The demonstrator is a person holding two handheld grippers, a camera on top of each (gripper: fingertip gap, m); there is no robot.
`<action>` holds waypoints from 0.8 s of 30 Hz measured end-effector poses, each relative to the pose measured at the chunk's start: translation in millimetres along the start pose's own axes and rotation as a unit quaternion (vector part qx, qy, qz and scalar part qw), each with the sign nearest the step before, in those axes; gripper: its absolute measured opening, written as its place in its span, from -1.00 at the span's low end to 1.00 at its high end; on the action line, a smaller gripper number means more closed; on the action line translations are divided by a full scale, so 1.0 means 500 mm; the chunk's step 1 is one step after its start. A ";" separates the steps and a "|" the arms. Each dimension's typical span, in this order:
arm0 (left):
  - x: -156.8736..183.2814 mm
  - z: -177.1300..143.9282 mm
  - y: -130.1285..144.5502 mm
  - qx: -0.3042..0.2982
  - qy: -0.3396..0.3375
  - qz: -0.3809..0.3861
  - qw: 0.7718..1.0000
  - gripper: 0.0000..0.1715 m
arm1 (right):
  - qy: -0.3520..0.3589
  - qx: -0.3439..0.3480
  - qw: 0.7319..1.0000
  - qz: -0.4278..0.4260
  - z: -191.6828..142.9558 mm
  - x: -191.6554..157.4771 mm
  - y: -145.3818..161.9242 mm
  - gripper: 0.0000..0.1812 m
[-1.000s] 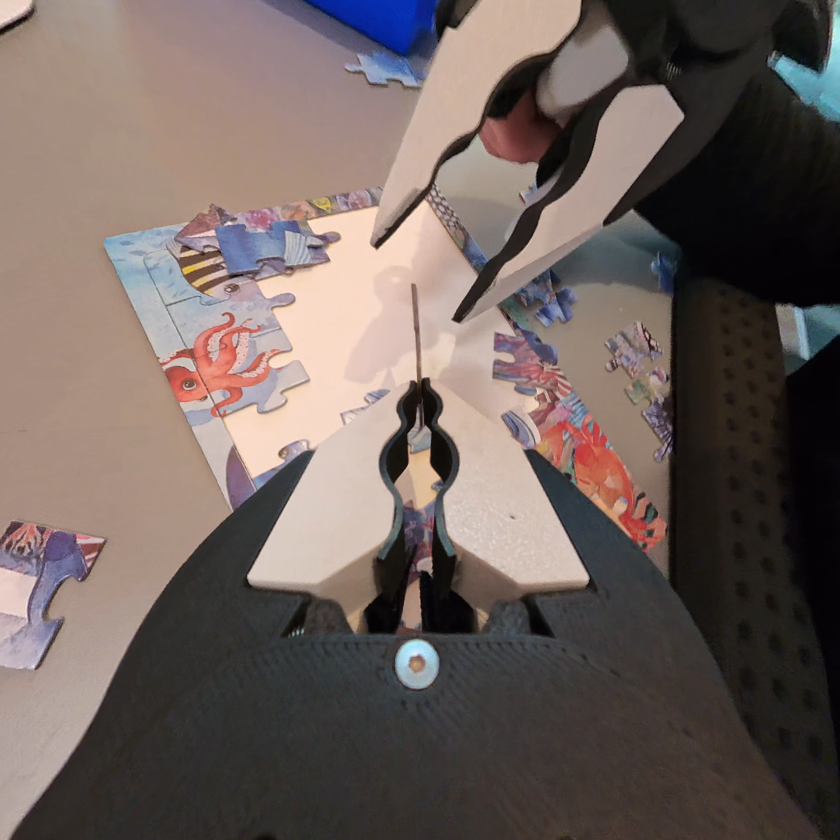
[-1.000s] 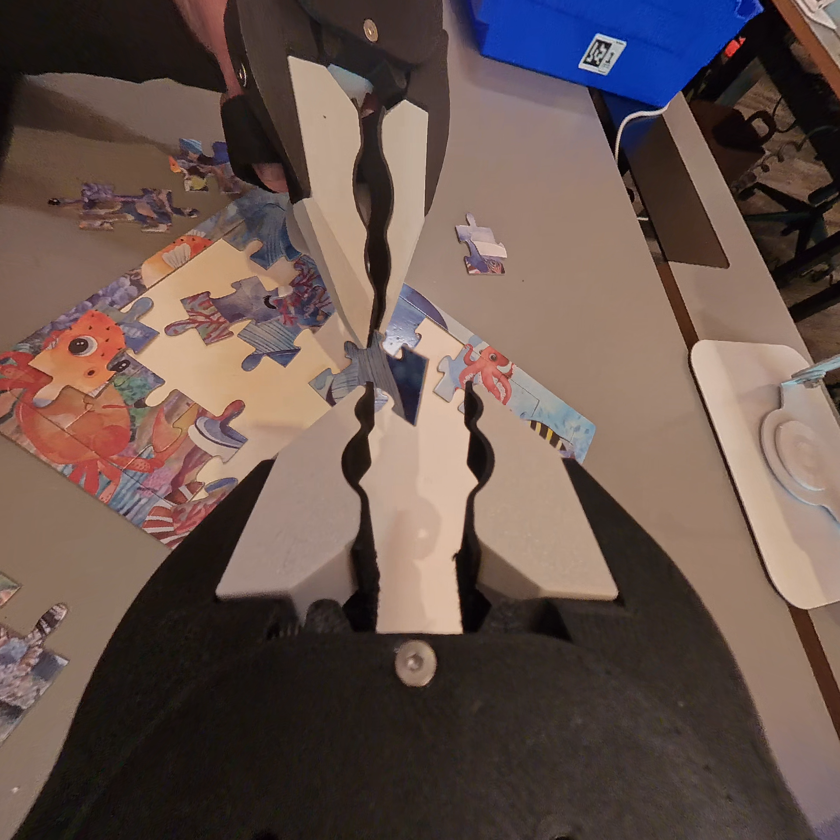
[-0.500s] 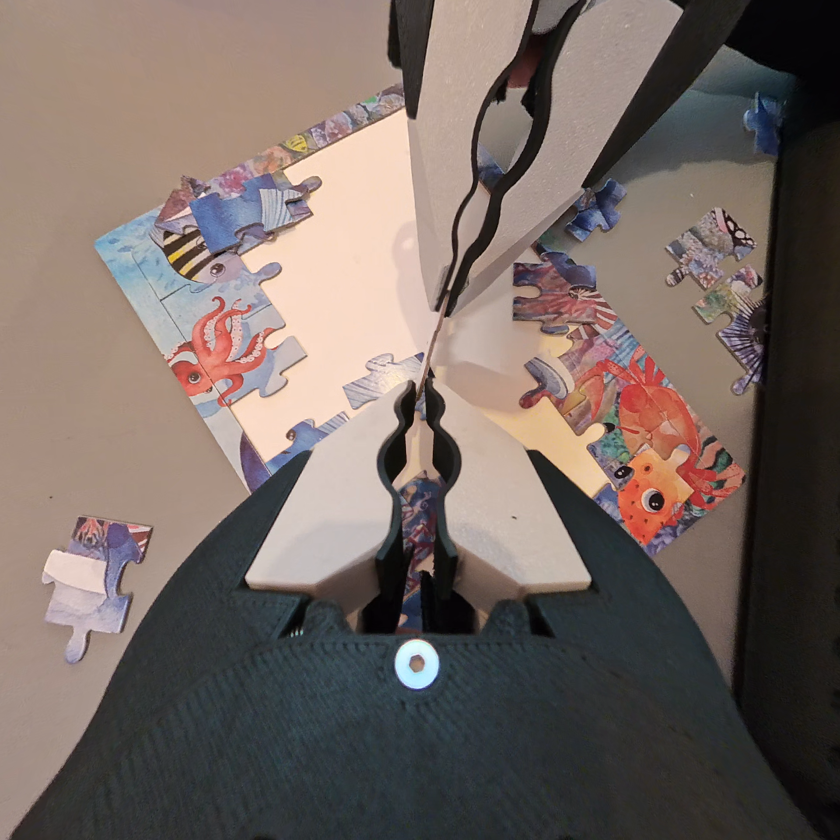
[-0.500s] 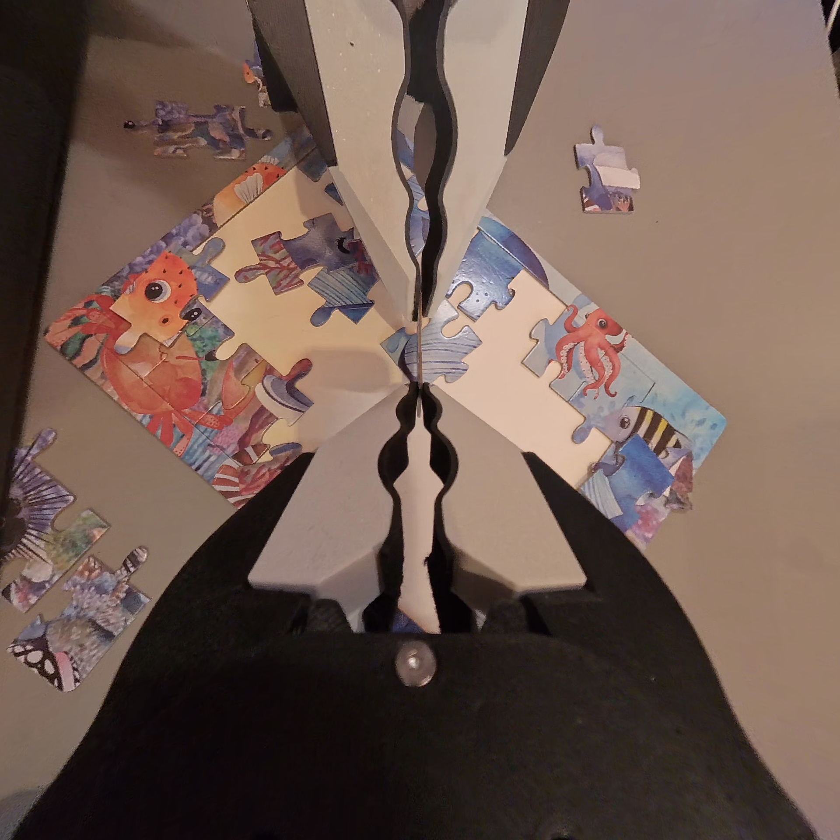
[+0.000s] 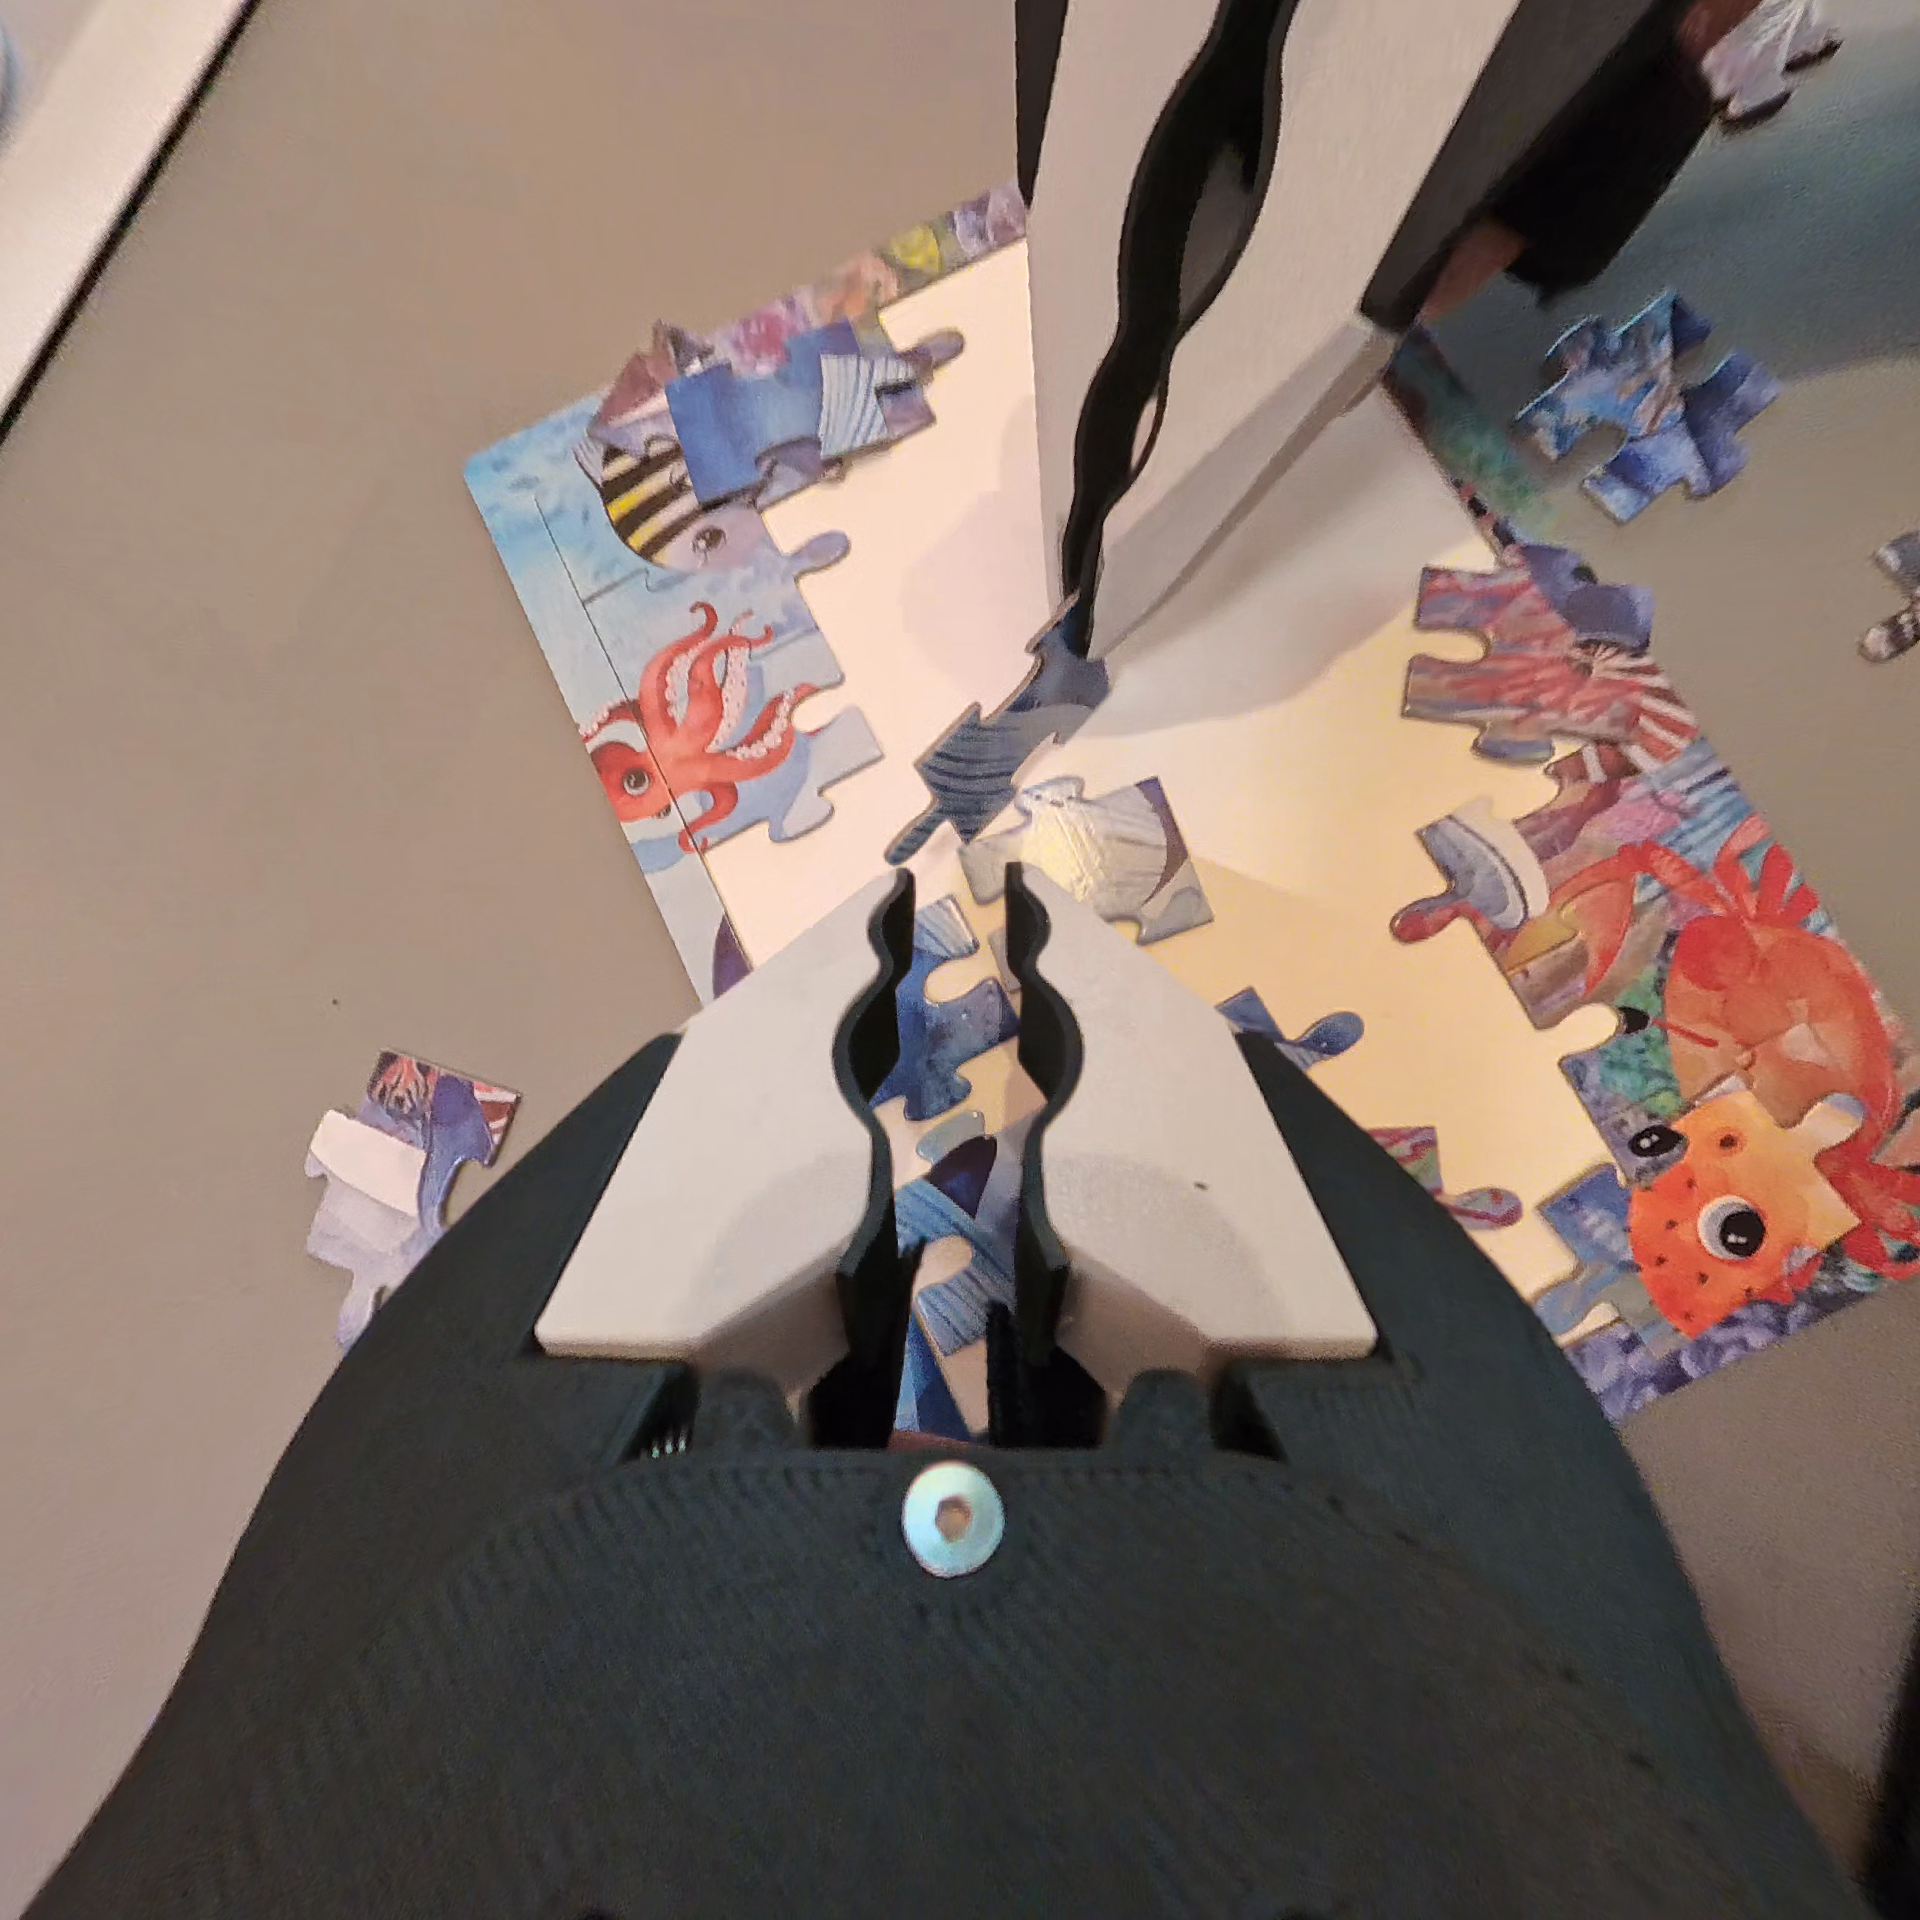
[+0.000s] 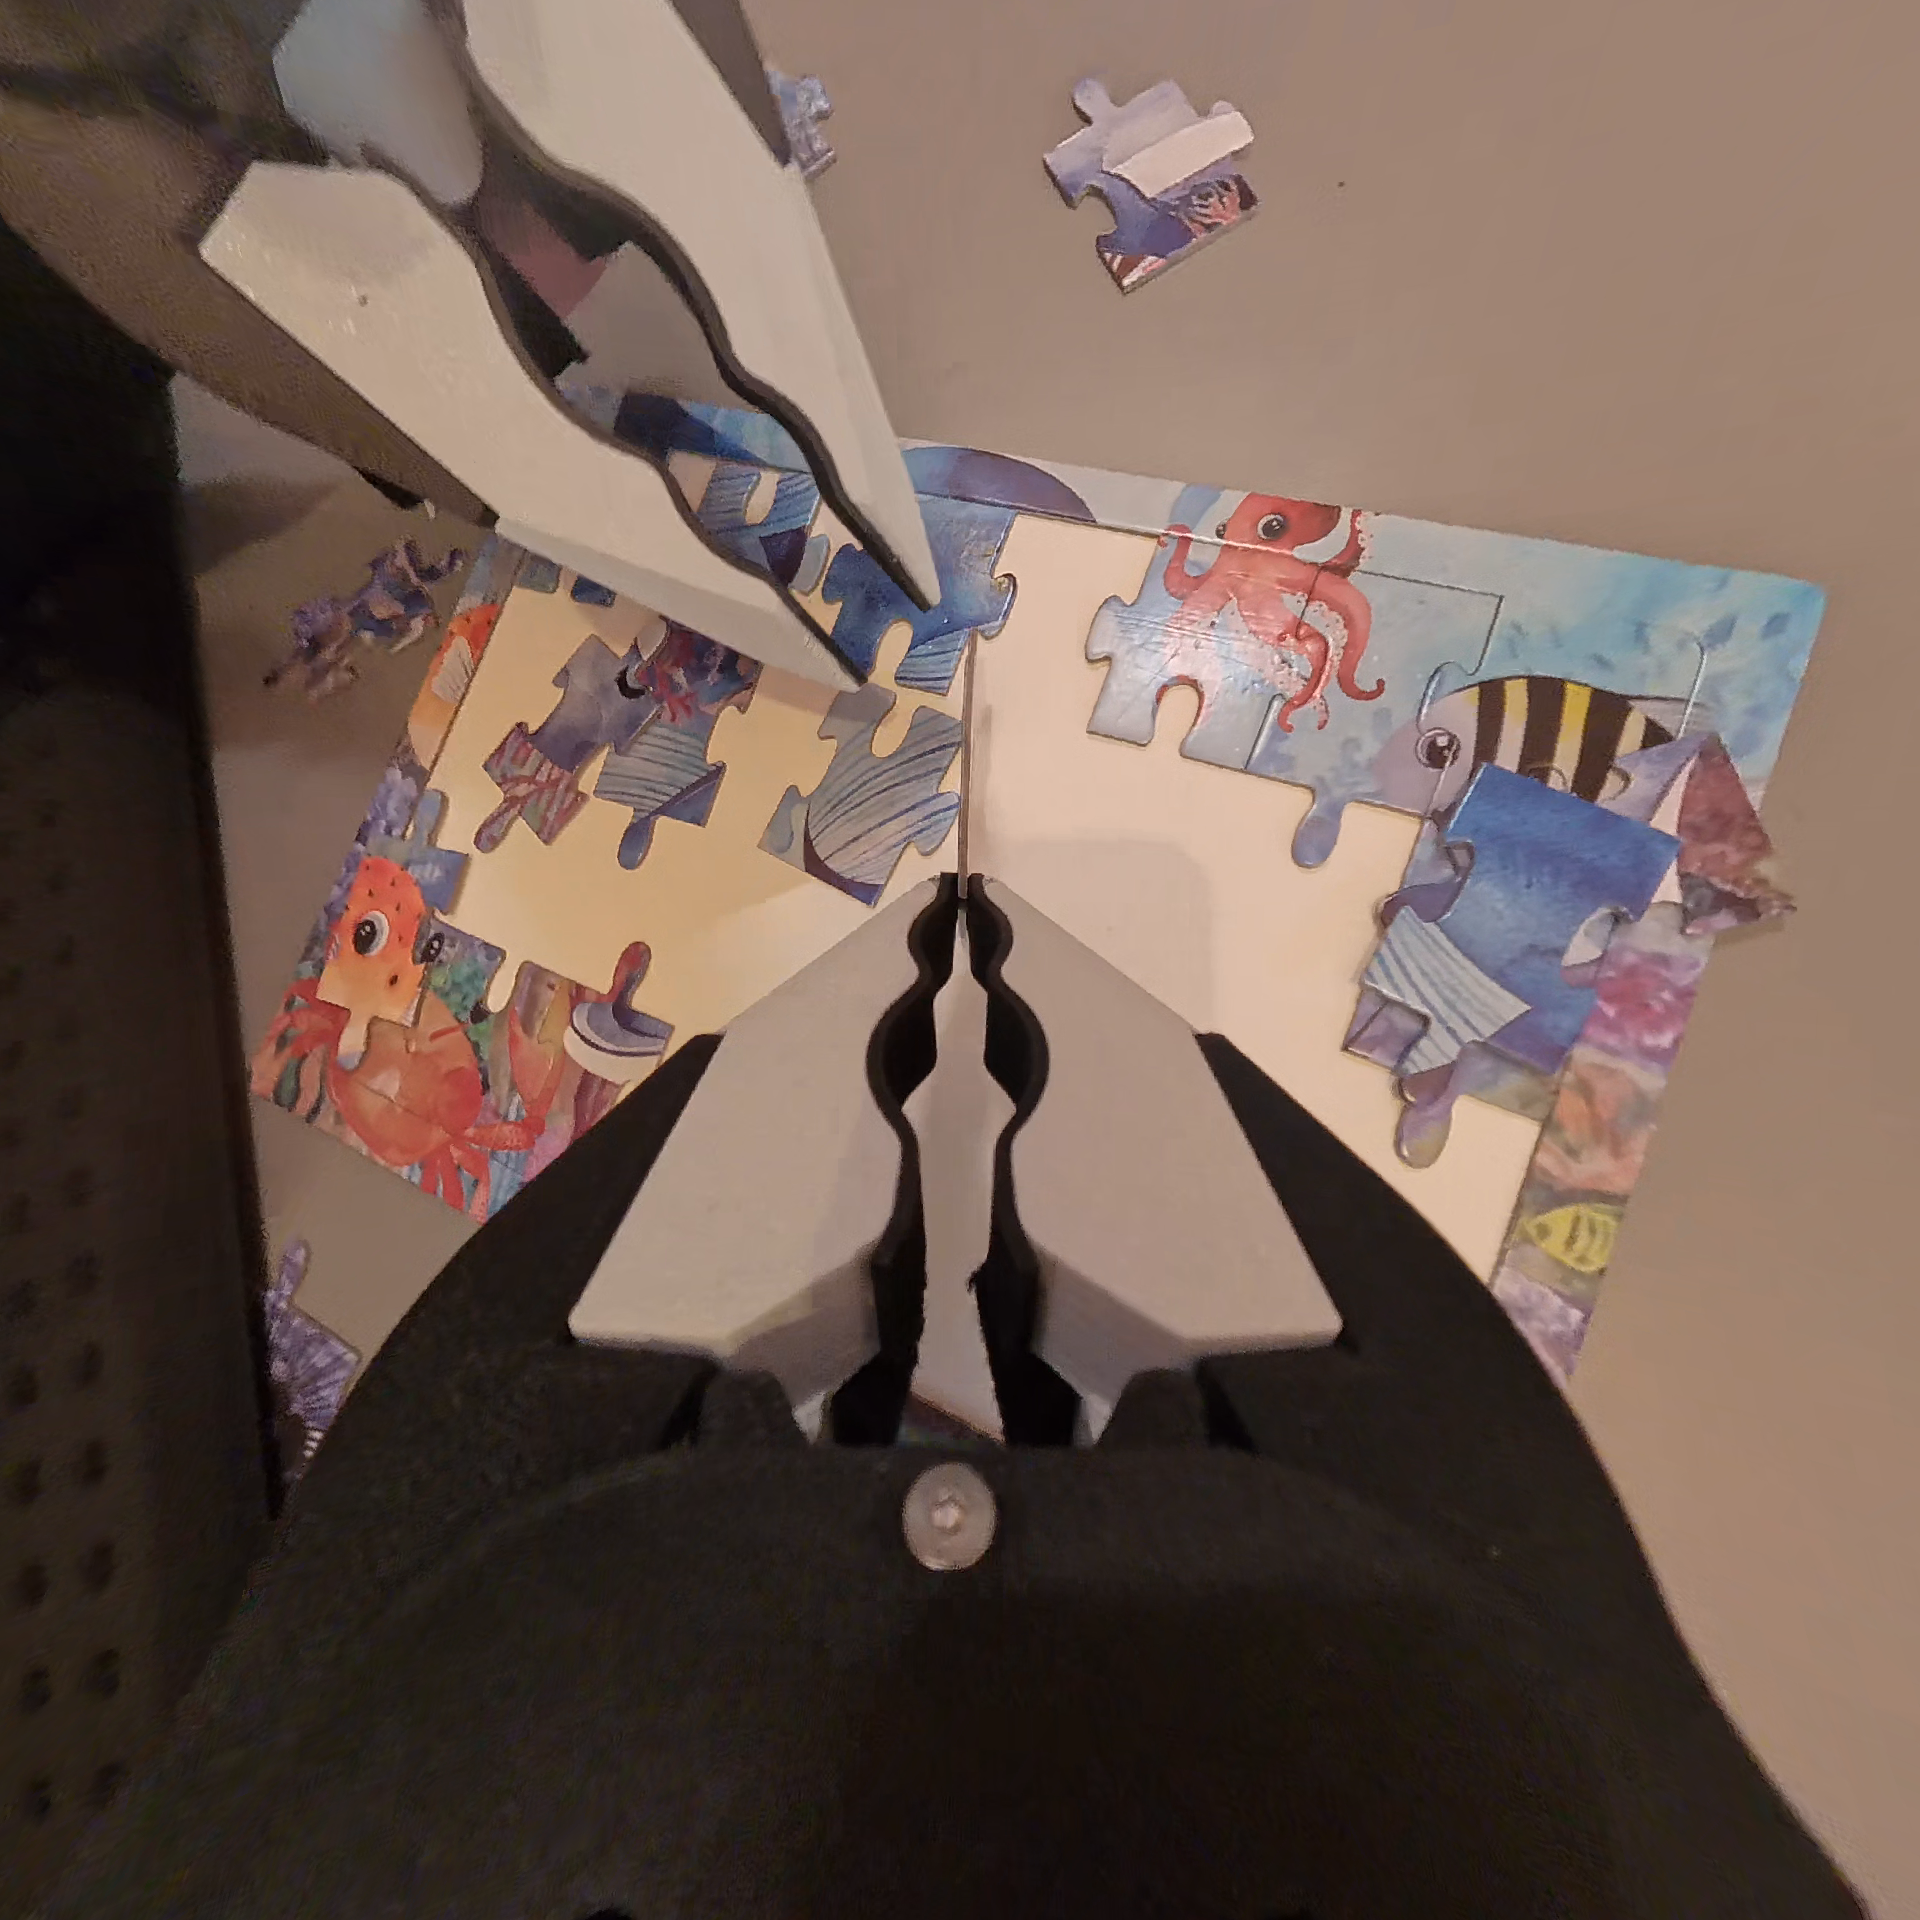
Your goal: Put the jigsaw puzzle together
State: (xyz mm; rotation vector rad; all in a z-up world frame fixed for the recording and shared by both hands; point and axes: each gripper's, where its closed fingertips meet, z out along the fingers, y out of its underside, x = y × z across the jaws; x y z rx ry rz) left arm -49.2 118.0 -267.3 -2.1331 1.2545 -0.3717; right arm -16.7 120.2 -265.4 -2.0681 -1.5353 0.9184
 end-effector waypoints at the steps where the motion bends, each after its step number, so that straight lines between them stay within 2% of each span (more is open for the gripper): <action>1: -0.001 0.002 0.006 -0.007 -0.002 0.001 1.000 -0.83 | -0.009 0.002 1.000 0.016 0.001 -0.001 0.000 -1.00; 6: 0.020 0.016 0.045 -0.059 0.022 0.004 0.998 -0.88 | -0.027 0.020 0.998 0.057 -0.002 -0.002 -0.008 -1.00; 22: 0.040 0.014 0.041 -0.061 0.042 -0.016 0.997 -0.78 | -0.070 0.001 0.991 0.118 0.008 -0.017 0.009 -1.00; 24: 0.040 0.014 0.041 -0.061 0.042 -0.016 0.997 -0.79 | -0.075 -0.012 0.990 0.117 0.014 -0.022 0.016 -0.95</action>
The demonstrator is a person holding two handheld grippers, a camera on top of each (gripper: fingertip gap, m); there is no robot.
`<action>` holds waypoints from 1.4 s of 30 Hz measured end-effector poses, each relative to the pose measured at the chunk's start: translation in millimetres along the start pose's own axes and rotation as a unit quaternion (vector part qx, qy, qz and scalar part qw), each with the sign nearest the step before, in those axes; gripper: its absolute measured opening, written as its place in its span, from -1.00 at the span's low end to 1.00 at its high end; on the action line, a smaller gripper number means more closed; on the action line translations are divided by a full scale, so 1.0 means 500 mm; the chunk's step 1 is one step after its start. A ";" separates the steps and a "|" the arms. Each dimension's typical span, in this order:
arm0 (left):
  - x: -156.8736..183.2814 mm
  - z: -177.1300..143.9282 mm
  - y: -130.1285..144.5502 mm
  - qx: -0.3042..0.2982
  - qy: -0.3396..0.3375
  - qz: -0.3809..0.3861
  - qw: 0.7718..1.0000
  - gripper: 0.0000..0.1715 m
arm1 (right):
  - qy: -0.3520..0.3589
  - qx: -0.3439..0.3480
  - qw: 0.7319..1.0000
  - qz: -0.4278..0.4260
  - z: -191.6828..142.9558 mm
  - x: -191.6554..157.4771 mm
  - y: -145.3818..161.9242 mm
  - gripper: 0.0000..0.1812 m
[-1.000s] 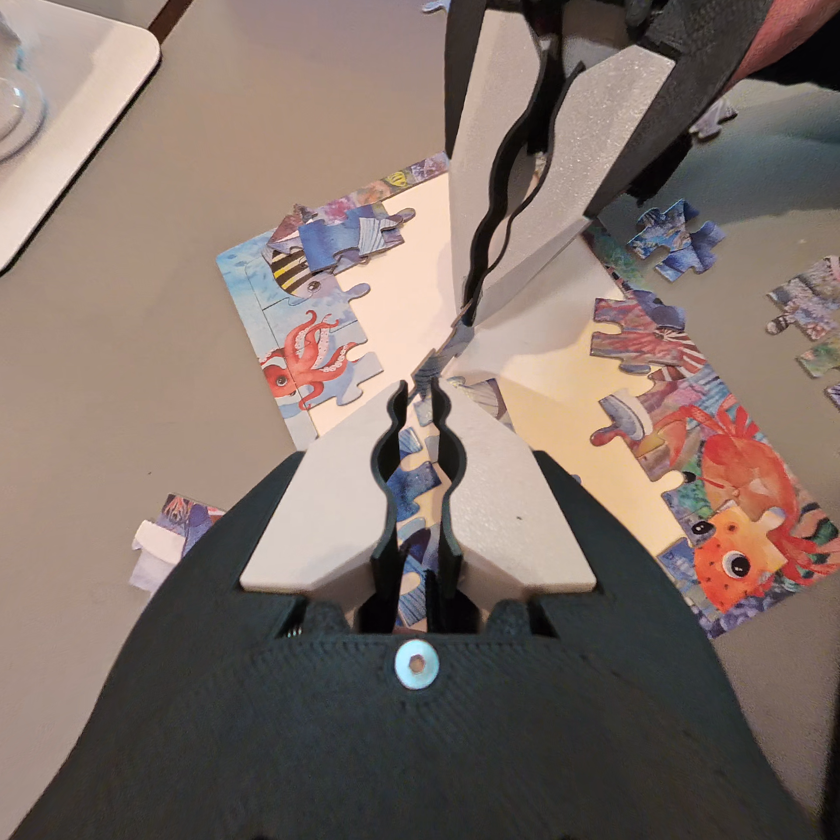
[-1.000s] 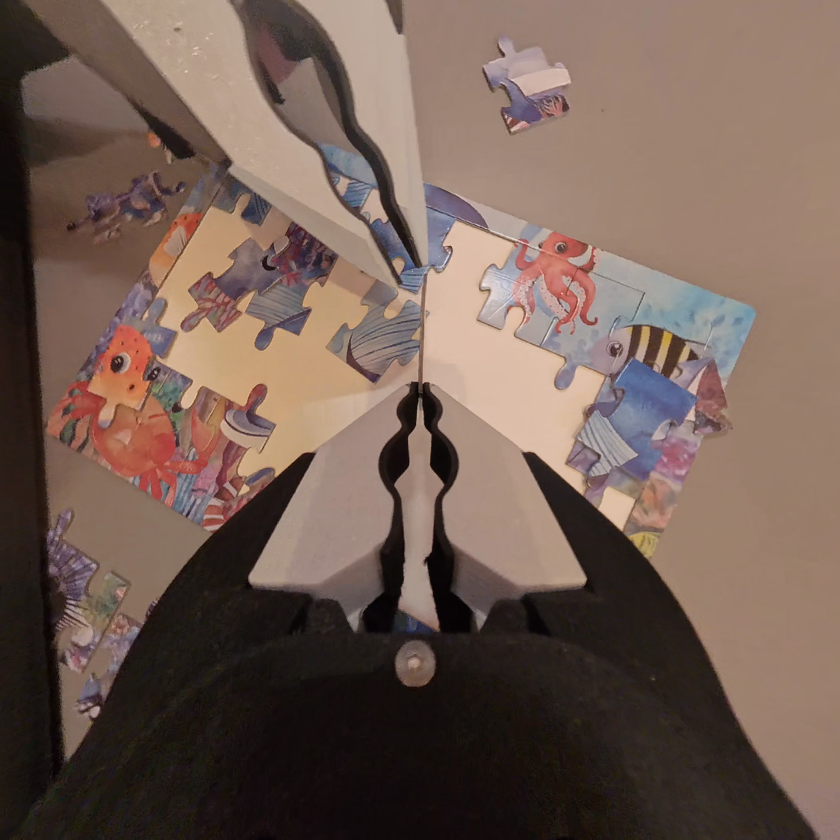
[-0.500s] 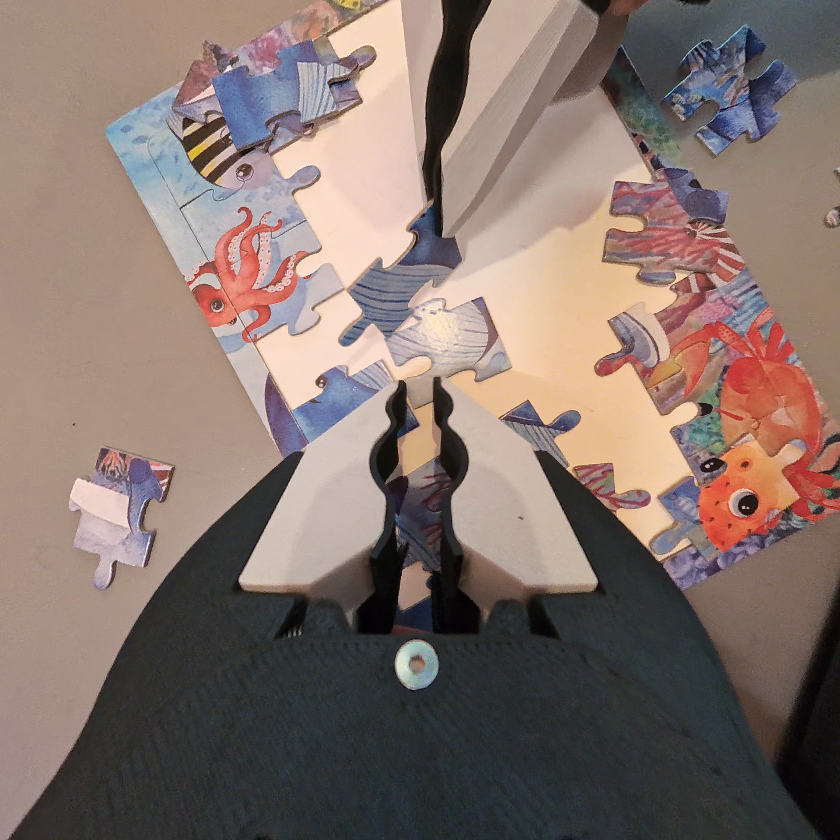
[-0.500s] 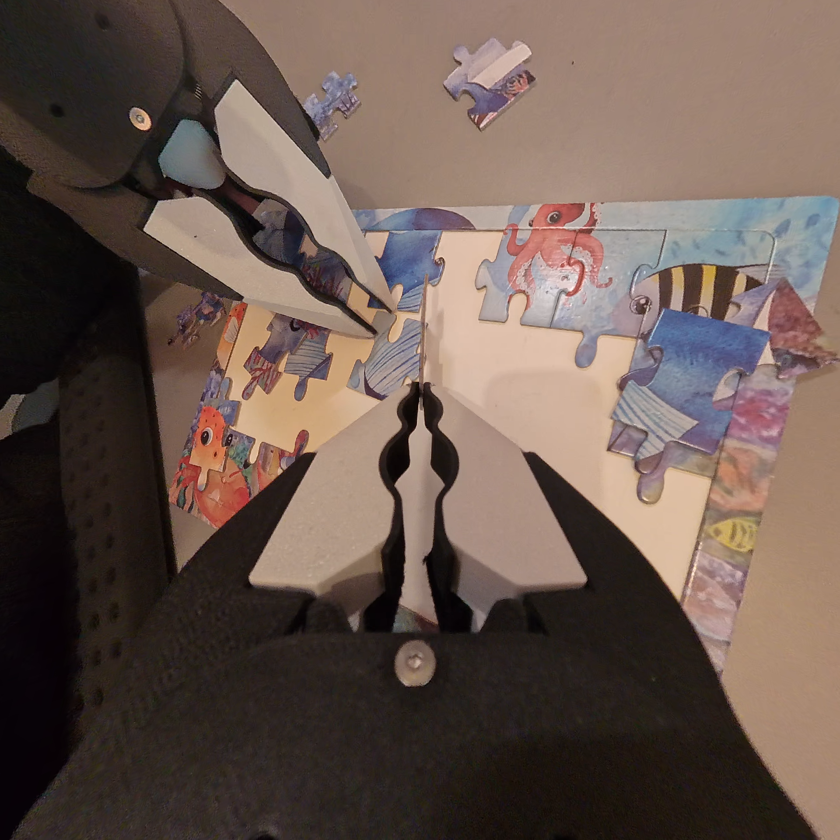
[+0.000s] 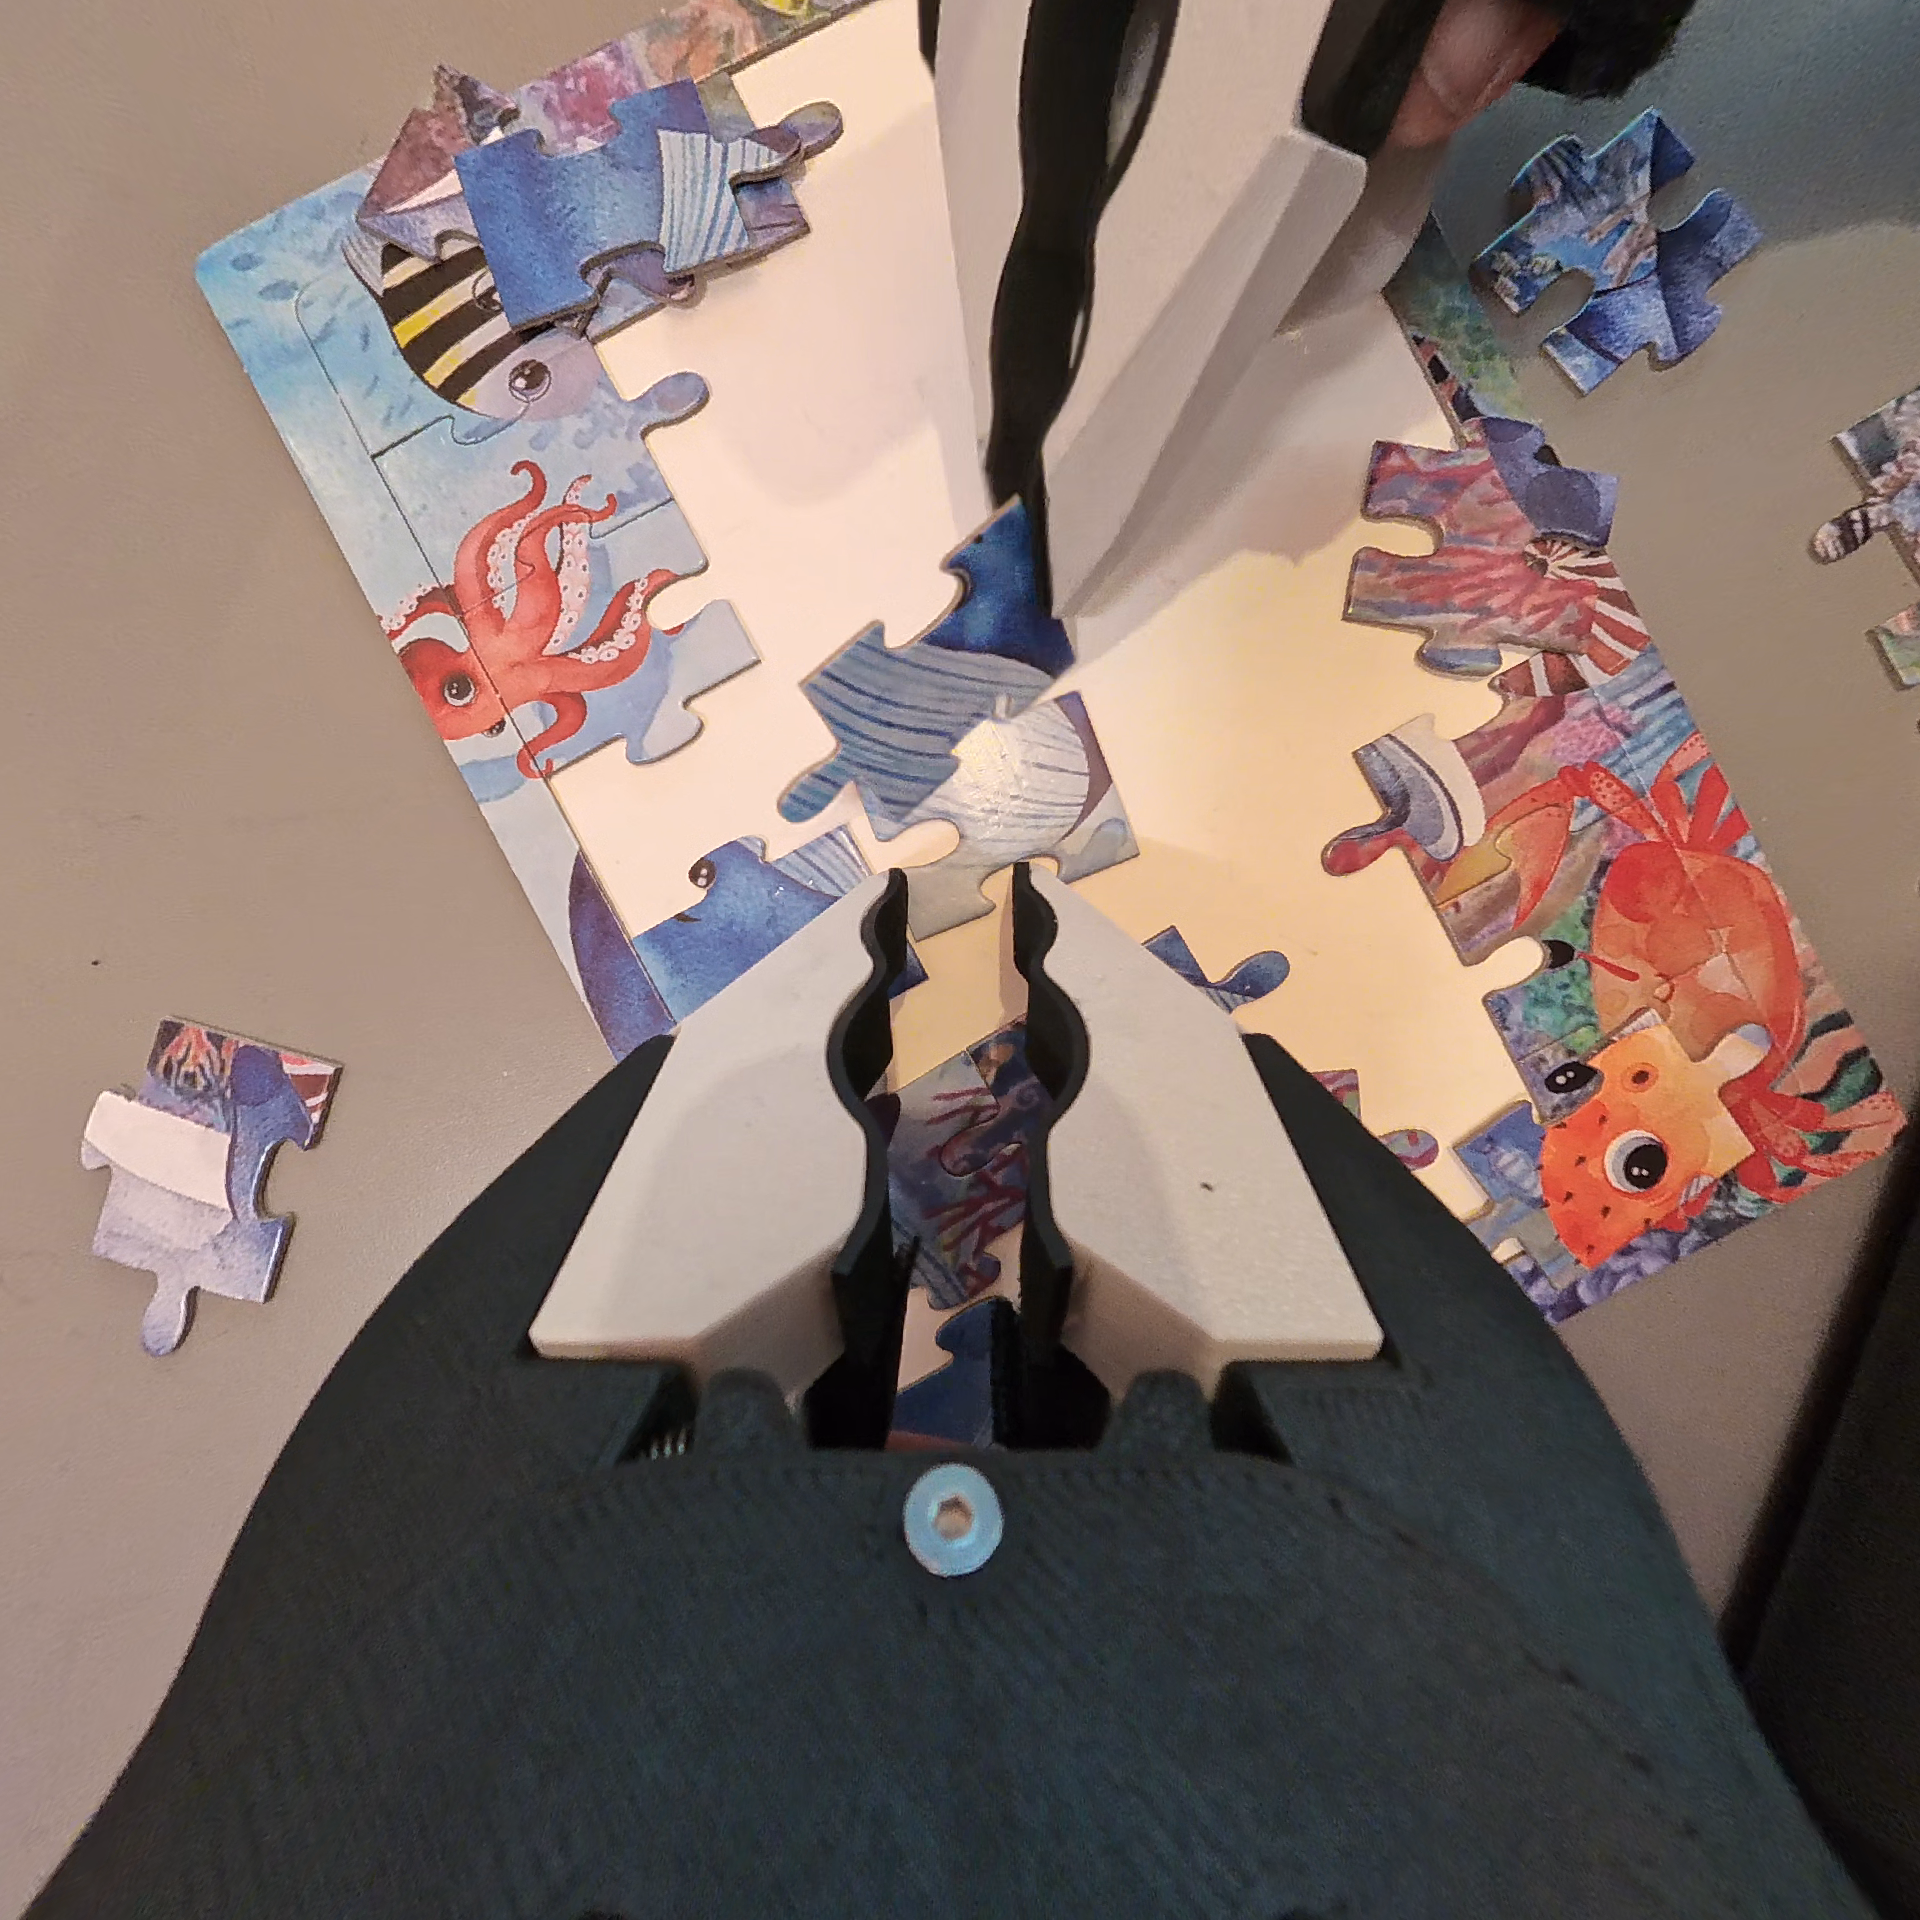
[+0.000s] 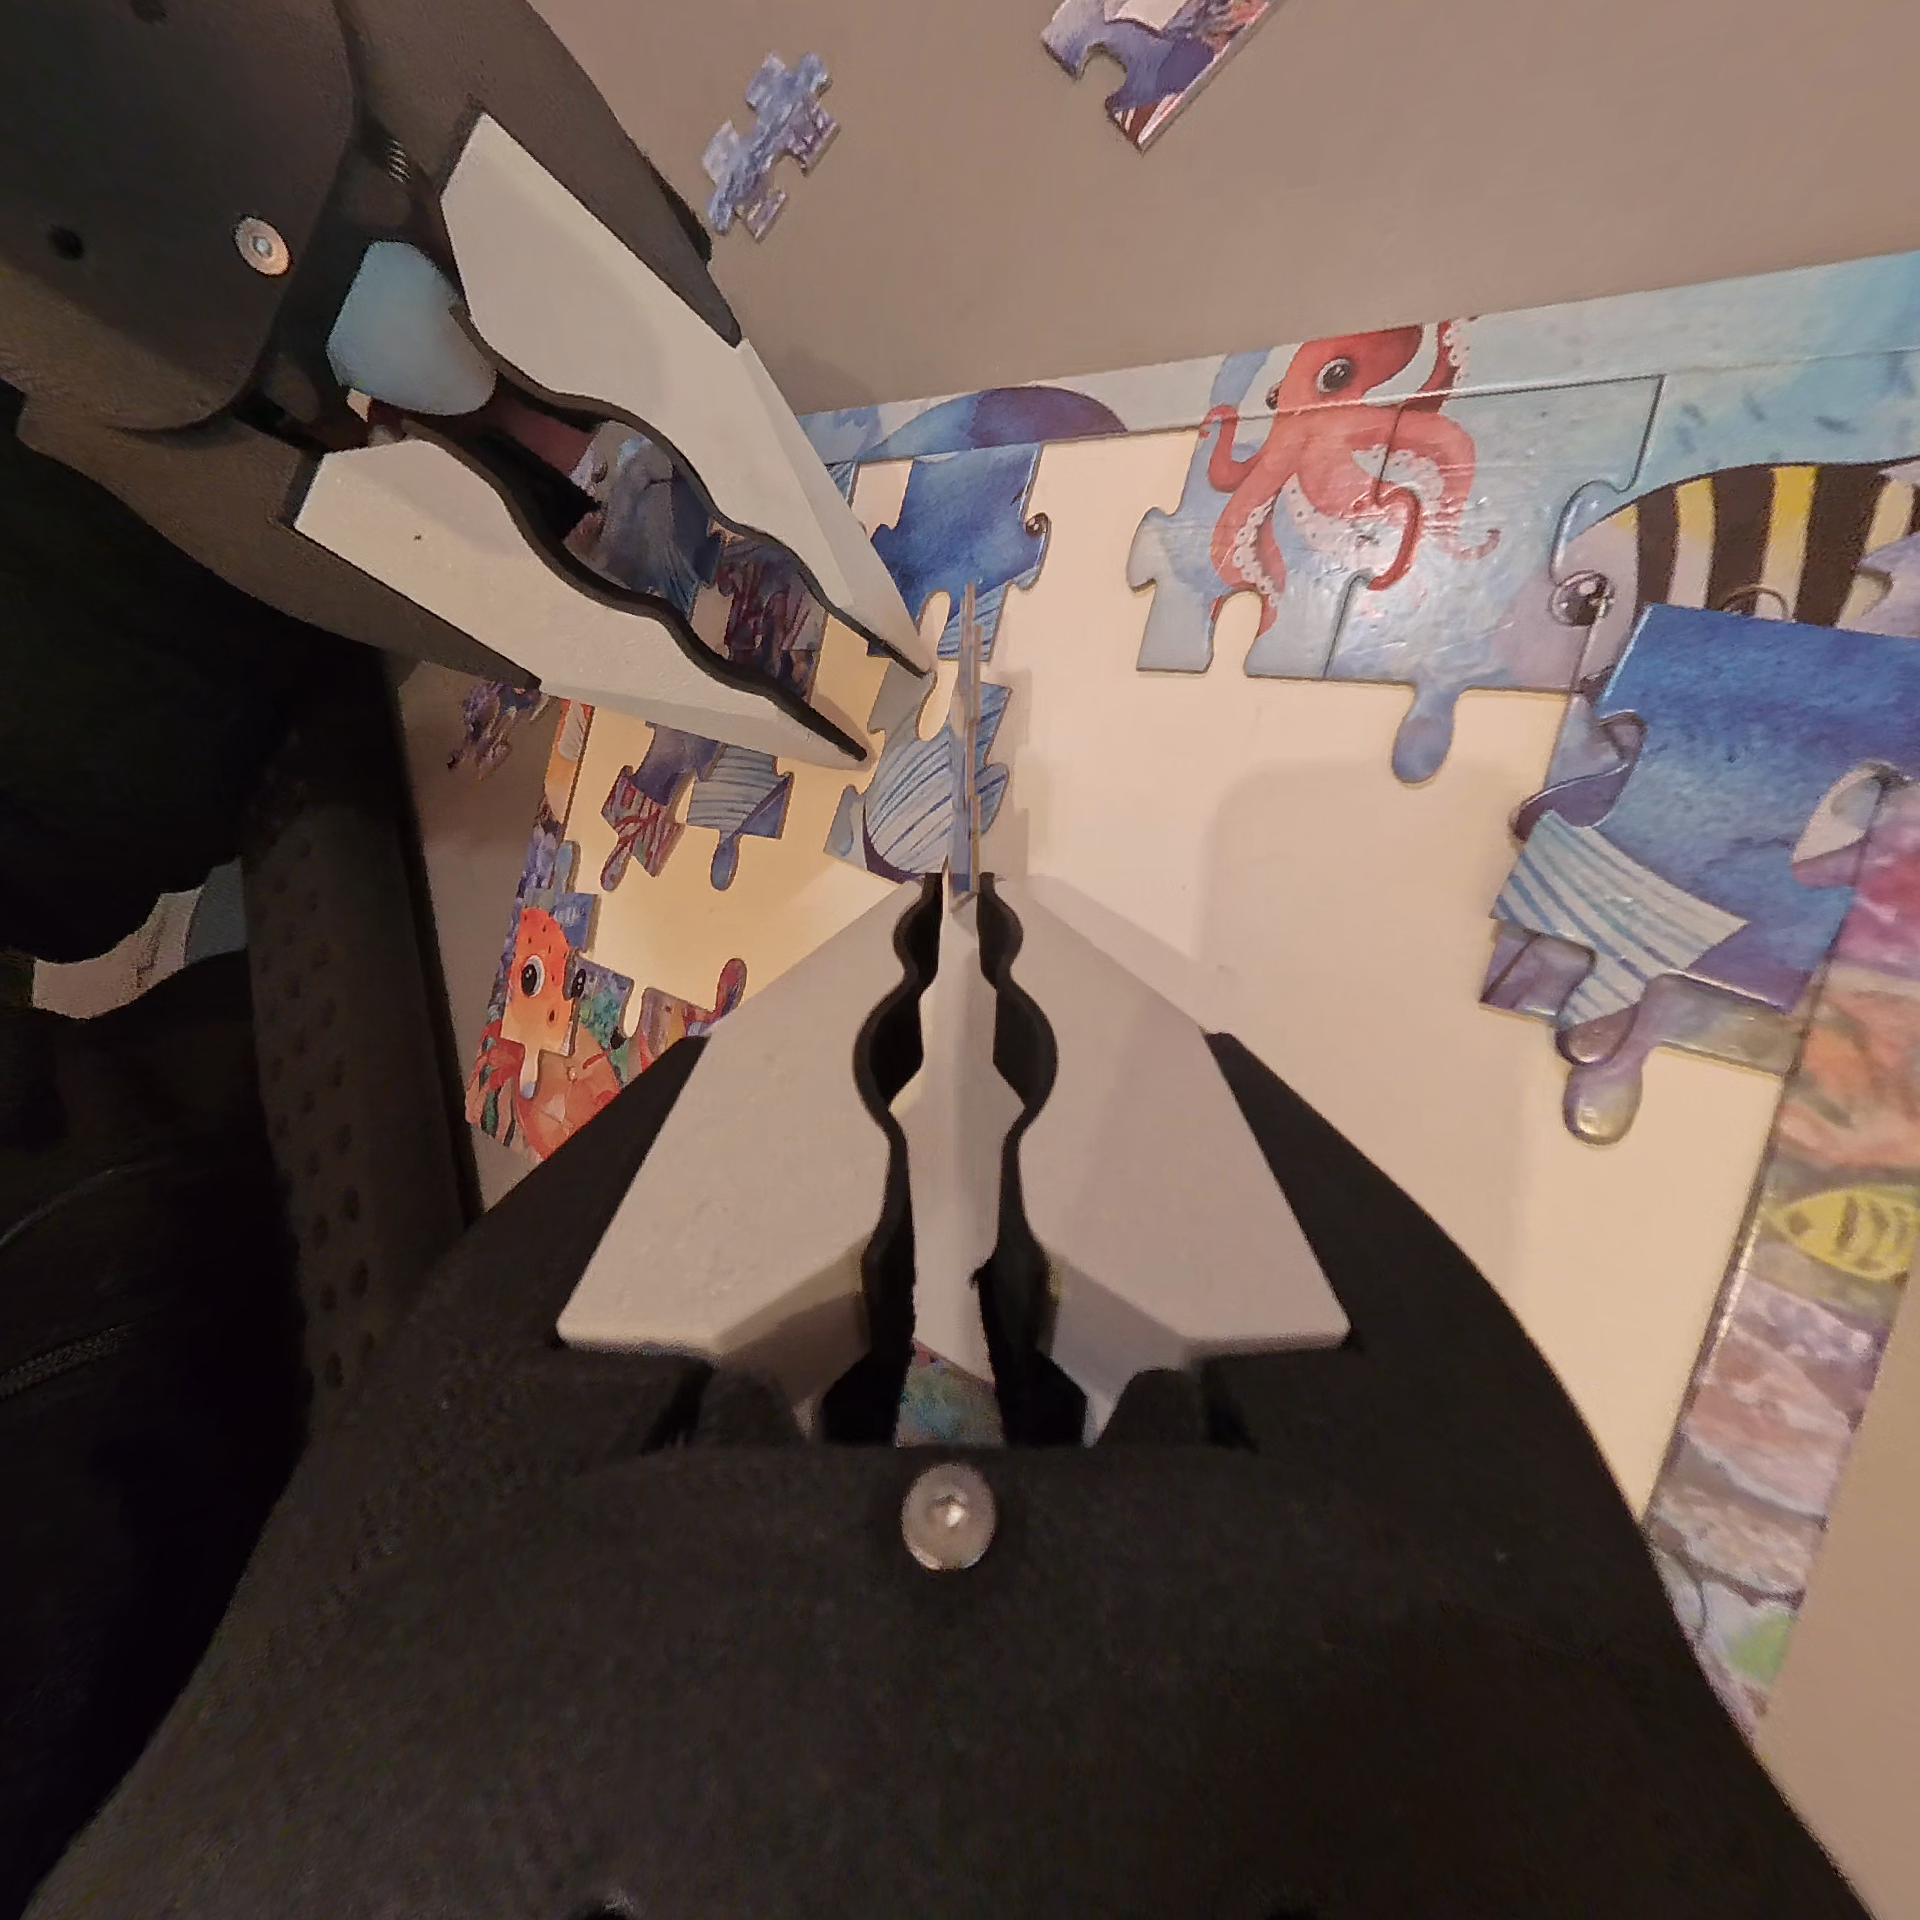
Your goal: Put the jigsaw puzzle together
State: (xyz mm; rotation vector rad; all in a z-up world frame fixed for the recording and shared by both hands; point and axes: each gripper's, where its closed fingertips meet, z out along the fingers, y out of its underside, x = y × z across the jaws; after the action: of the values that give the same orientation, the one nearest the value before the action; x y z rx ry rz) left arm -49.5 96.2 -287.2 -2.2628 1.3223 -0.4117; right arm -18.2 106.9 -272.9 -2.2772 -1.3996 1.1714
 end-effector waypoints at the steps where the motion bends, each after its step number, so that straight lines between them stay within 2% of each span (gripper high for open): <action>1: 0.000 0.000 0.000 0.000 0.000 0.000 1.000 -0.78 | -0.001 -0.001 1.000 0.000 0.002 -0.001 0.001 -0.95; 13: -0.006 -0.001 -0.001 0.001 -0.011 0.010 1.000 -0.80 | 0.007 0.005 1.000 0.000 -0.005 0.005 -0.005 -1.00; 20: -0.013 -0.008 -0.046 0.054 -0.025 0.014 0.998 -0.77 | 0.001 0.000 1.000 0.008 0.001 0.004 -0.001 -1.00; 26: -0.009 0.019 -0.043 0.045 -0.021 0.017 0.999 -0.77 | -0.005 -0.003 1.000 0.000 0.002 -0.007 -0.002 -0.92; 29: -0.010 0.020 -0.041 0.041 -0.023 0.019 0.999 -0.76 | -0.003 -0.020 1.000 -0.005 0.005 -0.007 0.008 -0.81; 33: -0.008 0.019 -0.038 0.040 -0.018 0.017 0.999 -0.76 | 0.008 -0.014 1.000 -0.005 0.002 0.001 0.003 -0.80; 42: -0.008 0.013 -0.042 0.046 -0.021 0.022 0.998 -0.79 | 0.018 -0.033 0.999 -0.011 0.002 0.010 0.017 -0.94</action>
State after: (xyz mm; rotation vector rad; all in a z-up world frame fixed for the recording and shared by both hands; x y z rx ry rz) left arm -33.1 110.3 -281.1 -2.1510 1.3023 -0.4001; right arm -12.1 106.4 -281.0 -2.3095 -1.4665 1.0876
